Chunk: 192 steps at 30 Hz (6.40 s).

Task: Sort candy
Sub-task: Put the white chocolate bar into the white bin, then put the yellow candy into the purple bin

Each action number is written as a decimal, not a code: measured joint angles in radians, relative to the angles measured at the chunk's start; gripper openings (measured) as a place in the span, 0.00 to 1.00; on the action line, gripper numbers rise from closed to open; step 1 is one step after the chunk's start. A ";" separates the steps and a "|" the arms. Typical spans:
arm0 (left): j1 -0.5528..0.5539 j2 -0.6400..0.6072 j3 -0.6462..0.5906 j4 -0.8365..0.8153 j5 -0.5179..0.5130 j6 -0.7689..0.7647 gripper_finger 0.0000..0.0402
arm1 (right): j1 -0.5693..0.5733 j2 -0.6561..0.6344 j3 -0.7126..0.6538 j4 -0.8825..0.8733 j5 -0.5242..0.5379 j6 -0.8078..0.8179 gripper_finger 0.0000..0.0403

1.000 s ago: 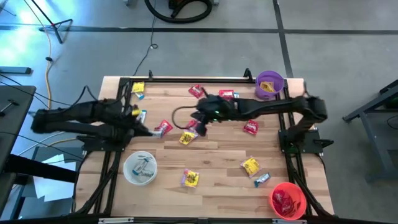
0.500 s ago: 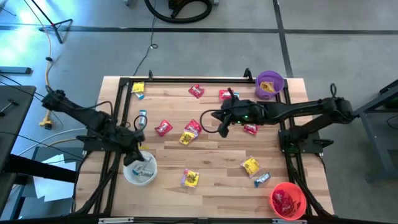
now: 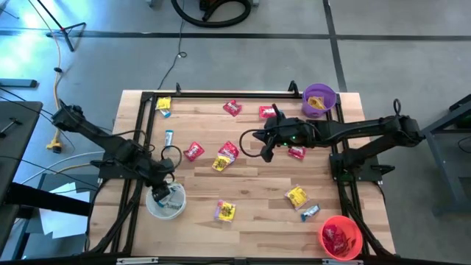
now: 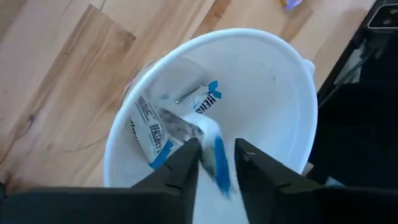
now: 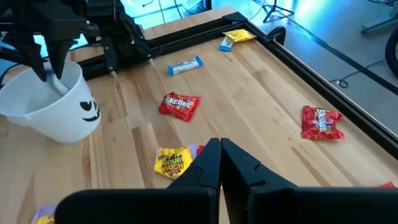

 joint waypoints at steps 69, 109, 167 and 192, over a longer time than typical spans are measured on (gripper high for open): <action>1.330 0.416 -0.168 0.181 -0.135 0.603 0.29 | -0.237 0.001 0.002 0.118 -0.139 -0.080 0.00; -0.016 -0.053 0.147 -0.010 -0.175 -0.374 0.11 | -0.251 0.001 0.002 0.115 -0.231 -0.192 0.00; 1.117 0.197 0.289 -0.084 -0.034 0.896 0.01 | -0.251 0.001 0.002 0.115 -0.241 -0.174 0.00; 1.493 0.783 0.287 0.100 -0.570 1.308 0.46 | -0.251 0.001 0.002 0.115 -0.241 -0.132 0.00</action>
